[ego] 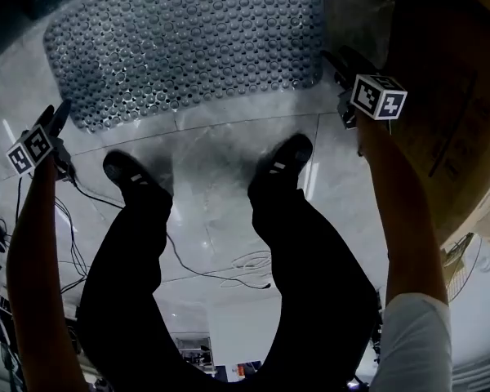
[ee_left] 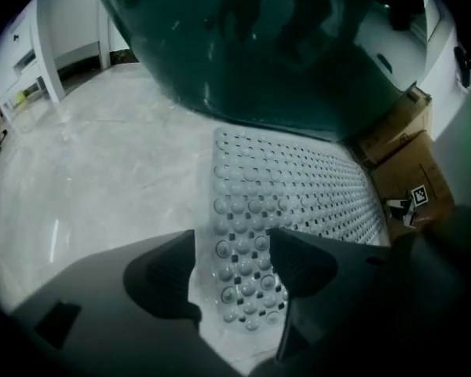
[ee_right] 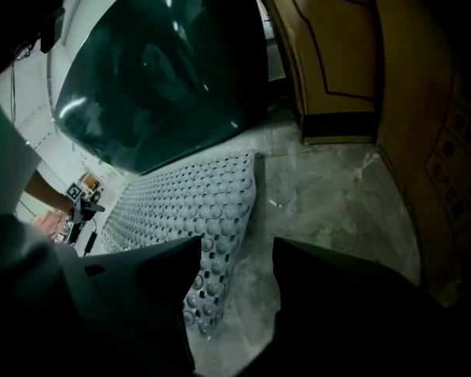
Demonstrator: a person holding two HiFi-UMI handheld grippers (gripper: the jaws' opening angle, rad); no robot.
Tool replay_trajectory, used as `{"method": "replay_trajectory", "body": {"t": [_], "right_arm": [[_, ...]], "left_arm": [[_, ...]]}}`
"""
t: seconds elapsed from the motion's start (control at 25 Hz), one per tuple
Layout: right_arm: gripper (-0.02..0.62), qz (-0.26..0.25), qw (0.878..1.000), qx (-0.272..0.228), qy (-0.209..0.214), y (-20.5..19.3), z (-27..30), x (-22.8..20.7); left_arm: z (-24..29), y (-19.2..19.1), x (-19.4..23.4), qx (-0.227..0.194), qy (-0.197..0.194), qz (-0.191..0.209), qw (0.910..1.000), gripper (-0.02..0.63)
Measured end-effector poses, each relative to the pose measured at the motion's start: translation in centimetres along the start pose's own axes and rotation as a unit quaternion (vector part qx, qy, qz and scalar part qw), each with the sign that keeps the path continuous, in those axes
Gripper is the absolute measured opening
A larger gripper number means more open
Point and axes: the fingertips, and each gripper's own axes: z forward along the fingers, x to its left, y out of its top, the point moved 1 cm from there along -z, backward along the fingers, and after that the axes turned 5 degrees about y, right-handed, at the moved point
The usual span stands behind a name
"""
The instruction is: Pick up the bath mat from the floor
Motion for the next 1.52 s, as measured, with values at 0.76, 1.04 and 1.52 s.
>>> {"method": "replay_trajectory", "body": {"t": [0.76, 1.04, 1.52], "right_arm": [[0.043, 0.075, 0.997, 0.012, -0.004, 0.9, 2.4, 3.8], [0.04, 0.073, 0.997, 0.003, 0.02, 6.4, -7.0, 13.1], [0.039, -0.018, 0.988, -0.046, 0.145, 22.1, -43.3, 31.5]], "left_arm": [[1.2, -0.4, -1.0, 0.014, 0.015, -0.085, 0.9962, 0.023], [-12.2, 4.6, -12.1, 0.002, -0.101, -0.073, 0.9922, 0.018], [-53.5, 12.3, -30.3, -0.124, -0.12, -0.049, 0.9837, 0.017]]}}
